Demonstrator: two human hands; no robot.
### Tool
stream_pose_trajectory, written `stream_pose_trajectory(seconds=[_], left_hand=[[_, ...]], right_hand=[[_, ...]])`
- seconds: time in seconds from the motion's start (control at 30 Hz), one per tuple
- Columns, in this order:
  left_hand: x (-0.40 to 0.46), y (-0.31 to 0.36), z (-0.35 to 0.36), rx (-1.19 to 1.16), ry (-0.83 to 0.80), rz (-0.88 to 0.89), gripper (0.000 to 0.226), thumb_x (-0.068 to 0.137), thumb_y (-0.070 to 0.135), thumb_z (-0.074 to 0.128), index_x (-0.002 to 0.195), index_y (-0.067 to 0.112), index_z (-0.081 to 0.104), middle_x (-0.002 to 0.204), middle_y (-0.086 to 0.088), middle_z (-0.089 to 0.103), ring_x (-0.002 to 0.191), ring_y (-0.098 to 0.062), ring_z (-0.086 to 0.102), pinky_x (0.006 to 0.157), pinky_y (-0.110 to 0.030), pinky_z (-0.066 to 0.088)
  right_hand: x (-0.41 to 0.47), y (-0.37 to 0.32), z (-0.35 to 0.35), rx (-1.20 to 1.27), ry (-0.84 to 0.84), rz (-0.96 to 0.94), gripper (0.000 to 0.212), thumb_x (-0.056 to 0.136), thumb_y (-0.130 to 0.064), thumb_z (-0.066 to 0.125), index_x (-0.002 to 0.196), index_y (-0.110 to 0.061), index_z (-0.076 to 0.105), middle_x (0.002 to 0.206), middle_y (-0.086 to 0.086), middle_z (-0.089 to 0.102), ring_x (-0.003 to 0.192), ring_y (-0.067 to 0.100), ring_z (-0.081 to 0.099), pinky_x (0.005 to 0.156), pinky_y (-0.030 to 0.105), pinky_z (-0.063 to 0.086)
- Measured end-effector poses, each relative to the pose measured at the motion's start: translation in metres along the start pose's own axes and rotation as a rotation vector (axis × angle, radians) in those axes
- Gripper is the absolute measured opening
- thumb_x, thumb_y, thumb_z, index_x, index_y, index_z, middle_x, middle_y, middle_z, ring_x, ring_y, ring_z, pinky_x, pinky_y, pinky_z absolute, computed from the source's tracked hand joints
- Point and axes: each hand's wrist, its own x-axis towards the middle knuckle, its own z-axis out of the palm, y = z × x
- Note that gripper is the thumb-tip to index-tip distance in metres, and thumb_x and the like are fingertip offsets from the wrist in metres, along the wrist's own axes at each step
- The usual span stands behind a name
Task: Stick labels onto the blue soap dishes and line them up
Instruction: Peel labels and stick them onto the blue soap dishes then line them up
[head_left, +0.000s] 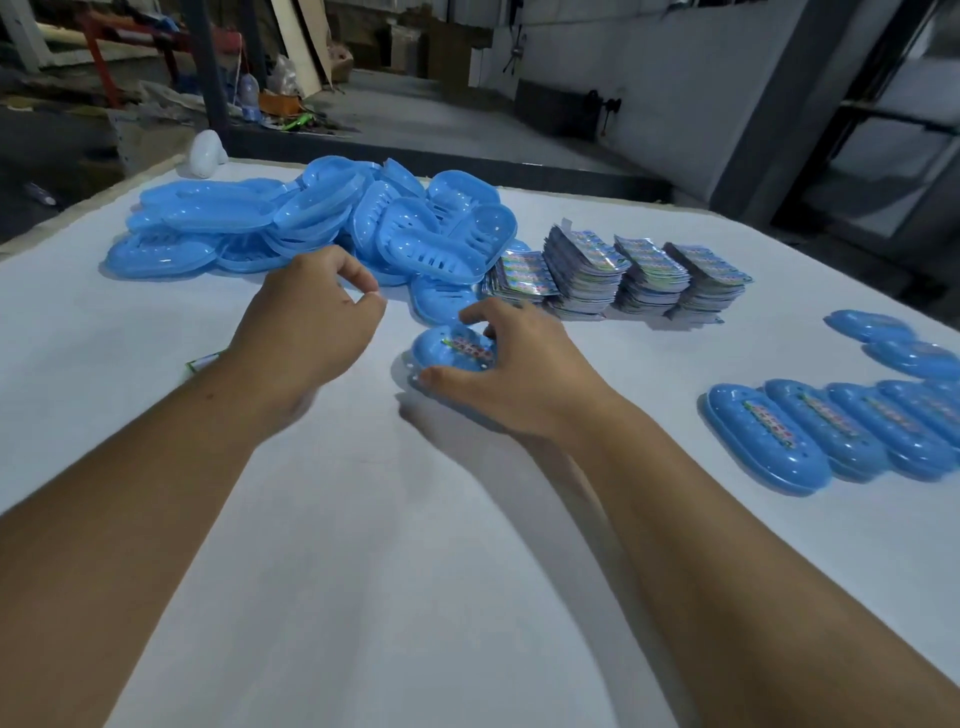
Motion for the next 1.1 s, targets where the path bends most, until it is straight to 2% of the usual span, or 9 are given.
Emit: stream_pose_trajectory(seconds=[0.07, 0.2, 0.3, 0.43, 0.57, 0.67, 0.8, 0.93, 1.1], left_hand=[[0.000, -0.001, 0.001, 0.014, 0.002, 0.012, 0.007, 0.092, 0.034, 0.065, 0.094, 0.028, 0.062, 0.082, 0.000, 0.067, 0.082, -0.021, 0.063, 0.074, -0.038, 0.050], [0.000, -0.005, 0.006, 0.030, 0.015, 0.053, 0.009, 0.090, 0.037, 0.066, 0.089, 0.030, 0.060, 0.075, 0.003, 0.067, 0.072, -0.017, 0.062, 0.060, -0.033, 0.043], [0.001, -0.012, 0.009, 0.009, 0.023, 0.073, 0.013, 0.085, 0.047, 0.064, 0.088, 0.035, 0.060, 0.069, 0.006, 0.065, 0.066, -0.020, 0.064, 0.059, -0.035, 0.049], [0.009, -0.031, 0.017, -0.008, 0.073, 0.068, 0.031, 0.071, 0.065, 0.059, 0.095, 0.046, 0.060, 0.060, 0.011, 0.064, 0.053, -0.019, 0.066, 0.059, -0.044, 0.060], [0.038, -0.077, 0.031, -0.011, 0.083, 0.071, 0.045, 0.073, 0.080, 0.058, 0.105, 0.049, 0.062, 0.058, 0.019, 0.064, 0.041, -0.011, 0.063, 0.049, -0.045, 0.060], [0.069, -0.120, 0.041, -0.020, 0.122, 0.057, 0.051, 0.069, 0.092, 0.052, 0.100, 0.052, 0.063, 0.054, 0.016, 0.063, 0.038, -0.011, 0.061, 0.043, -0.041, 0.058], [0.087, -0.156, 0.054, -0.008, 0.138, 0.082, 0.050, 0.065, 0.095, 0.052, 0.096, 0.057, 0.062, 0.054, 0.018, 0.063, 0.037, -0.010, 0.061, 0.041, -0.037, 0.056], [0.088, -0.165, 0.056, 0.005, 0.141, 0.096, 0.048, 0.064, 0.095, 0.052, 0.095, 0.059, 0.062, 0.055, 0.018, 0.064, 0.039, -0.010, 0.062, 0.042, -0.037, 0.055], [0.073, -0.141, 0.045, 0.058, 0.149, 0.092, 0.051, 0.066, 0.096, 0.046, 0.095, 0.058, 0.061, 0.054, 0.021, 0.063, 0.039, -0.009, 0.061, 0.042, -0.035, 0.056]], right_hand=[[-0.014, 0.011, -0.010, -0.072, 0.060, 0.067, 0.078, 0.074, -0.074, 0.066, 0.139, -0.031, 0.052, 0.135, 0.004, 0.055, 0.126, 0.029, 0.049, 0.105, 0.041, 0.043], [-0.047, 0.036, -0.032, -0.251, 0.149, 0.208, 0.072, 0.083, -0.072, 0.054, 0.142, -0.030, 0.047, 0.133, 0.002, 0.055, 0.121, 0.032, 0.047, 0.101, 0.043, 0.038], [-0.076, 0.053, -0.044, -0.333, 0.188, 0.302, 0.070, 0.084, -0.070, 0.051, 0.141, -0.031, 0.046, 0.130, 0.001, 0.058, 0.118, 0.031, 0.047, 0.099, 0.045, 0.038], [-0.106, 0.068, -0.051, -0.394, 0.242, 0.367, 0.070, 0.085, -0.069, 0.048, 0.144, -0.031, 0.044, 0.132, 0.000, 0.059, 0.121, 0.033, 0.045, 0.099, 0.046, 0.035], [-0.119, 0.080, -0.057, -0.394, 0.280, 0.379, 0.072, 0.086, -0.068, 0.051, 0.149, -0.034, 0.039, 0.140, -0.001, 0.053, 0.124, 0.031, 0.043, 0.102, 0.043, 0.034], [-0.121, 0.087, -0.060, -0.360, 0.303, 0.393, 0.075, 0.083, -0.072, 0.055, 0.148, -0.036, 0.040, 0.142, -0.002, 0.049, 0.124, 0.029, 0.040, 0.103, 0.041, 0.033], [-0.120, 0.094, -0.064, -0.321, 0.330, 0.407, 0.076, 0.080, -0.072, 0.063, 0.144, -0.036, 0.045, 0.139, -0.003, 0.049, 0.123, 0.029, 0.039, 0.103, 0.040, 0.031], [-0.116, 0.107, -0.072, -0.286, 0.341, 0.447, 0.076, 0.078, -0.069, 0.068, 0.143, -0.035, 0.047, 0.137, 0.000, 0.050, 0.123, 0.030, 0.039, 0.103, 0.041, 0.031], [-0.110, 0.120, -0.083, -0.260, 0.355, 0.508, 0.076, 0.079, -0.065, 0.072, 0.144, -0.035, 0.046, 0.138, 0.004, 0.050, 0.125, 0.033, 0.040, 0.104, 0.042, 0.032]])
